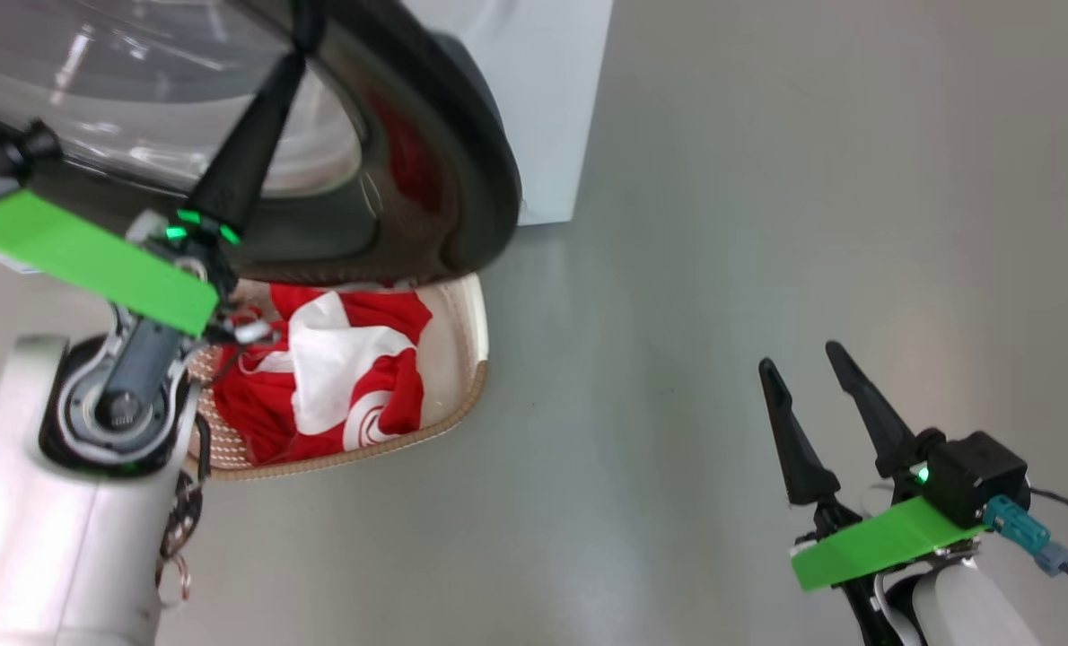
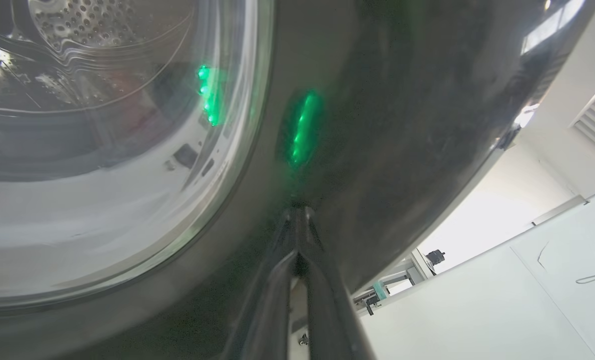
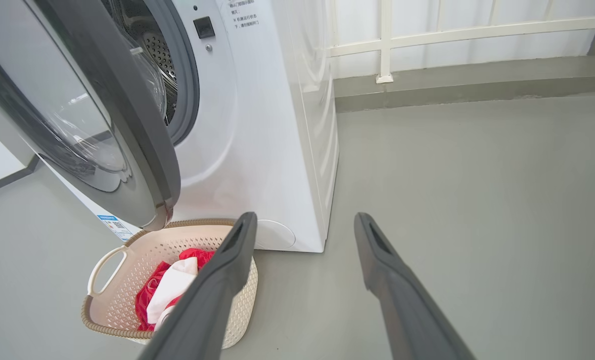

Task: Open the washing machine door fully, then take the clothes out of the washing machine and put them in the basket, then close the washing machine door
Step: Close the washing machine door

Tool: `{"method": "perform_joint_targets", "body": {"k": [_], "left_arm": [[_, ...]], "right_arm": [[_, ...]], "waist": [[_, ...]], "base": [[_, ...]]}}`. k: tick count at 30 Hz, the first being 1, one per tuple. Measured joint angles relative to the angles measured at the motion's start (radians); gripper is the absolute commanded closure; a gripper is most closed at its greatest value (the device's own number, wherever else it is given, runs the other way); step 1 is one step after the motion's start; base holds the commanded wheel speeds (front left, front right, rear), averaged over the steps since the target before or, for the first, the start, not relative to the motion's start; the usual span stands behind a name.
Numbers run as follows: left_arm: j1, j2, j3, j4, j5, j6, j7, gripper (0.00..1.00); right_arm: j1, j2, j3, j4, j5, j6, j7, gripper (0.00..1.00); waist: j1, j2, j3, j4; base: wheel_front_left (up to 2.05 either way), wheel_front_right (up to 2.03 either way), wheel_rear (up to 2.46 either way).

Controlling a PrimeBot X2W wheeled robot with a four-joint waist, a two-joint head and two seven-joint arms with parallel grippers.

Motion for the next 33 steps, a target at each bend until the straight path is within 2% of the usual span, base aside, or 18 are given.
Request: {"method": "perform_joint_targets", "body": {"k": [7,18,25,33], "left_arm": [[-0.113,0.042,-0.066,0.095,0.016,0.000,-0.128,1.00],[-0.236,0.090,-0.160,0.202,0.001,0.000,-0.246,1.00],[-0.218,0.118,-0.226,0.211,-0.031,0.000,-0.311,1.00],[-0.048,0.152,-0.327,0.203,-0.037,0.000,-0.402,1.00]], "right_arm": [[-0.024,0.000,0.003,-0.009,0.012,0.000,0.000,0.00],[-0.037,0.000,0.007,-0.016,0.040,0.000,0.000,0.00],[-0.037,0.000,0.002,-0.013,0.041,0.000,0.000,0.00],[-0.025,0.000,-0.009,0.006,0.021,0.000,0.000,0.00]], "waist": [[-0.0001,0.0000,0.029,-0.037],[0.0000,0.0000,0.058,-0.085],[0.0000,0.0000,0.032,-0.076],[-0.0001,0.0000,-0.027,-0.044]], "base": [[0.00,0.00,0.00],[0.00,0.00,0.00],[0.00,0.00,0.00],[0.00,0.00,0.00]]}}
